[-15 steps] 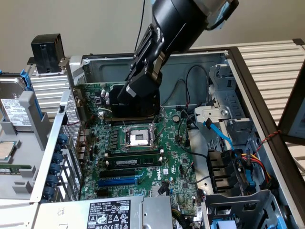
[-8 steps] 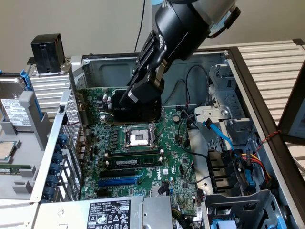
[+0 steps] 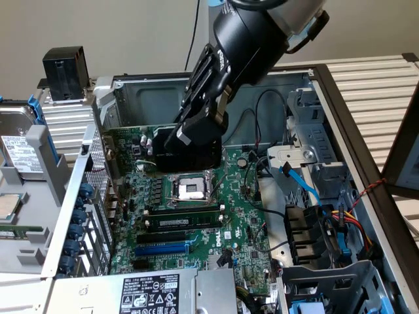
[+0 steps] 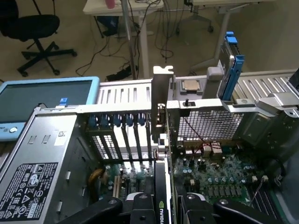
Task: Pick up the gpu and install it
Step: 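Insert the gpu into the slot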
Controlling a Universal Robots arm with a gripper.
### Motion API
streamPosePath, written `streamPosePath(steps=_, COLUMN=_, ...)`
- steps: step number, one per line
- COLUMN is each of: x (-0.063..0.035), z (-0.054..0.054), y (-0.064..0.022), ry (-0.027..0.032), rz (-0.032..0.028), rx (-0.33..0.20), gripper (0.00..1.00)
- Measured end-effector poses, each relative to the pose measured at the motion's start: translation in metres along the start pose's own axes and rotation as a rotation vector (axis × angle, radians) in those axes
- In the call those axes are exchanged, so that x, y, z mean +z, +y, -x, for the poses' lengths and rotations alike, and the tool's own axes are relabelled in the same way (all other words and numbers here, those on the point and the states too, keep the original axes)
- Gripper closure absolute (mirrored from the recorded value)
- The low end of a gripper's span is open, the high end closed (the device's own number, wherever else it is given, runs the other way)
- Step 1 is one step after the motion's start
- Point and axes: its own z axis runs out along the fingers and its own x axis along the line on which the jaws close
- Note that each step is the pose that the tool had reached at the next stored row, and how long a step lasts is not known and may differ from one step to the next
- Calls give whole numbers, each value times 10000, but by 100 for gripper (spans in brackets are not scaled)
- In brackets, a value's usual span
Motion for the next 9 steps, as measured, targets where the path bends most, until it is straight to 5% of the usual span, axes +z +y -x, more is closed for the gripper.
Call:
streamPosePath(steps=2, x=0, z=-1, y=0, ry=-37, rz=47, rx=-285, gripper=73)
streamPosePath(steps=5, x=1, z=3, y=-1, ry=-108, rz=197, rx=-515, gripper=73)
streamPosePath(steps=9, x=20, z=13, y=-18, ry=-2, rz=307, rx=-663, gripper=73)
